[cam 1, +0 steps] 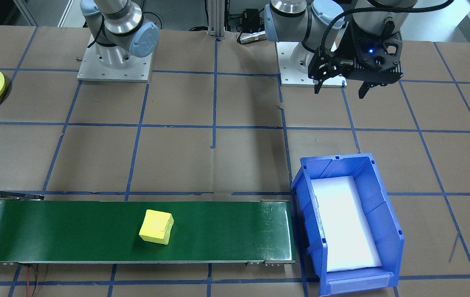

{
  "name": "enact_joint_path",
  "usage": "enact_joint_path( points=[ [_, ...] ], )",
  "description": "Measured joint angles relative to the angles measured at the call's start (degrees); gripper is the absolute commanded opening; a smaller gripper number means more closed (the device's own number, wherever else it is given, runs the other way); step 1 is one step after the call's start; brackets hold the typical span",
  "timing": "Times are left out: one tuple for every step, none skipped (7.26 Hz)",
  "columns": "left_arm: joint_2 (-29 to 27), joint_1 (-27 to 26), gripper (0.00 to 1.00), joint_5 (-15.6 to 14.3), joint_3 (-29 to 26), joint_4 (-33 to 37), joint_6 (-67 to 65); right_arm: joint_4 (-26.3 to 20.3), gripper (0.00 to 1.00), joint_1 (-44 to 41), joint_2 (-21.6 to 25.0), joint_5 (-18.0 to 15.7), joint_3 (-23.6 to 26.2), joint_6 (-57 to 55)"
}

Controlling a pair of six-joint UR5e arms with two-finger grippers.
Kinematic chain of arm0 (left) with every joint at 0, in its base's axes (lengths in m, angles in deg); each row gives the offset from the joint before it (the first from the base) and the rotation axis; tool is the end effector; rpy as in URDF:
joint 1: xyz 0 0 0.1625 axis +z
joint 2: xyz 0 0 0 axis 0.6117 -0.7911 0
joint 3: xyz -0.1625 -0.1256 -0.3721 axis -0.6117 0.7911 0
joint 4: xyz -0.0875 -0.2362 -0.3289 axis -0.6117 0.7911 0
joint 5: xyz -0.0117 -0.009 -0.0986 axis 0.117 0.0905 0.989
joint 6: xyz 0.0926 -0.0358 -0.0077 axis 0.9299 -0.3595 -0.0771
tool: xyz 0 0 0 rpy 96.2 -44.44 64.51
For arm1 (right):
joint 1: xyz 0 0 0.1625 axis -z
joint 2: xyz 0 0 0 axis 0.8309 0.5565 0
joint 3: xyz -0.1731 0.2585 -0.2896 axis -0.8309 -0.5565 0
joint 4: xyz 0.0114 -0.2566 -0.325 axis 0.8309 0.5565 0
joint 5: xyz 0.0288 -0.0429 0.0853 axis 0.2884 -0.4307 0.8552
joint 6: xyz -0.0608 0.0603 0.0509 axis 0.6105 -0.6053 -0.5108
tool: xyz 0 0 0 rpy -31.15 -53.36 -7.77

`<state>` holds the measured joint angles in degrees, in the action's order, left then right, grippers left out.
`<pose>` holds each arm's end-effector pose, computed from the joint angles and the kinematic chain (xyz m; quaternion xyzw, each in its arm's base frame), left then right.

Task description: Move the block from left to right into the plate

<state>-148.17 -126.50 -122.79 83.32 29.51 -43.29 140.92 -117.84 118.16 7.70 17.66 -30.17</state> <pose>-0.1209 -0.4719 0.5258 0.0643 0.9979 -0.0033 0.0122 -0.1280 -0.5810 0.3265 -0.0427 0.9872 -0.0971 0.1194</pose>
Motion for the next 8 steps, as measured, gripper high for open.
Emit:
enact_joint_path(
  points=[
    [-0.1,0.0,1.00,0.0,-0.1,0.2,-0.6,1.5,1.00,-5.3,-0.3,3.2,-0.1,-7.2],
    [-0.3,0.7,1.00,0.0,0.3,0.3,-1.2,3.4,1.00,-9.2,-1.2,4.9,-0.1,-11.2],
    [-0.5,1.5,1.00,0.2,0.4,0.2,-1.6,4.7,1.00,-11.7,-2.2,5.7,-0.1,-14.7],
    [-0.5,2.0,1.00,0.2,0.5,-0.1,-1.8,5.6,1.00,-12.8,-3.0,6.1,0.0,-17.8],
    [-0.5,2.3,1.00,0.2,0.5,-0.5,-2.0,7.1,1.00,-13.3,-3.8,6.2,0.1,-20.1],
    [-0.5,2.8,1.00,0.2,0.5,-0.8,-2.0,8.7,1.00,-13.4,-4.4,6.2,0.2,-20.9],
    [-0.5,3.6,1.00,0.2,0.6,-0.9,-1.9,9.5,1.00,-13.5,-5.0,6.2,0.2,-21.3],
    [-0.5,4.3,1.00,0.3,0.7,-1.0,-1.9,9.8,1.00,-13.5,-5.7,6.3,0.0,-21.8]
  ],
)
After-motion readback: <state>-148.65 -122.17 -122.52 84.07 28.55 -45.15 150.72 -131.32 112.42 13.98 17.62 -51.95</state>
